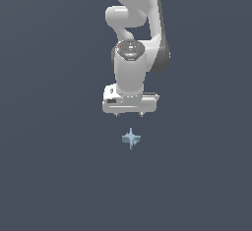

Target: Pick up the object and move it to a goal position.

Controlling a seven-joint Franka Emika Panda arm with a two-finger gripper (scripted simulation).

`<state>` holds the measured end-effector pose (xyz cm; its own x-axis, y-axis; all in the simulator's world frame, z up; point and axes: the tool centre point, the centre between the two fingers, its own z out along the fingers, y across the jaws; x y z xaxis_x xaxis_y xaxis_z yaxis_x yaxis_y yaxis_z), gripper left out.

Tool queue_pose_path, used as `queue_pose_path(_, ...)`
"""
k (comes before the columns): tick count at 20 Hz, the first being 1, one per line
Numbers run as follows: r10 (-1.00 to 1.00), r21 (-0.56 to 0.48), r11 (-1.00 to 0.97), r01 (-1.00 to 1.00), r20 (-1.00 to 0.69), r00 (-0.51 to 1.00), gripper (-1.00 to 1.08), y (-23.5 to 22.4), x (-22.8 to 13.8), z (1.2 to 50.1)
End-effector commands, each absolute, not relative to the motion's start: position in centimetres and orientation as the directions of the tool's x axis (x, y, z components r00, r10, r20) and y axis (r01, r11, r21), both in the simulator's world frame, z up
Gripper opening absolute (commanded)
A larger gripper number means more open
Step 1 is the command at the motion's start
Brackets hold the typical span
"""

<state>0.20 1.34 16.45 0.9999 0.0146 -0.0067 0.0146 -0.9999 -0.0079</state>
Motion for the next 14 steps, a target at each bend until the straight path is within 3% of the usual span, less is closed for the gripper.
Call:
queue_pose_path(1,0.015,-0.008,-1.0,0.015,-0.007,1.0,1.0,1.3,0.2,16.4)
queue_pose_path(14,-0.032,0.009,-0.999,-0.032,-0.016,0.999,1.0,-0.4,0.0,16.4)
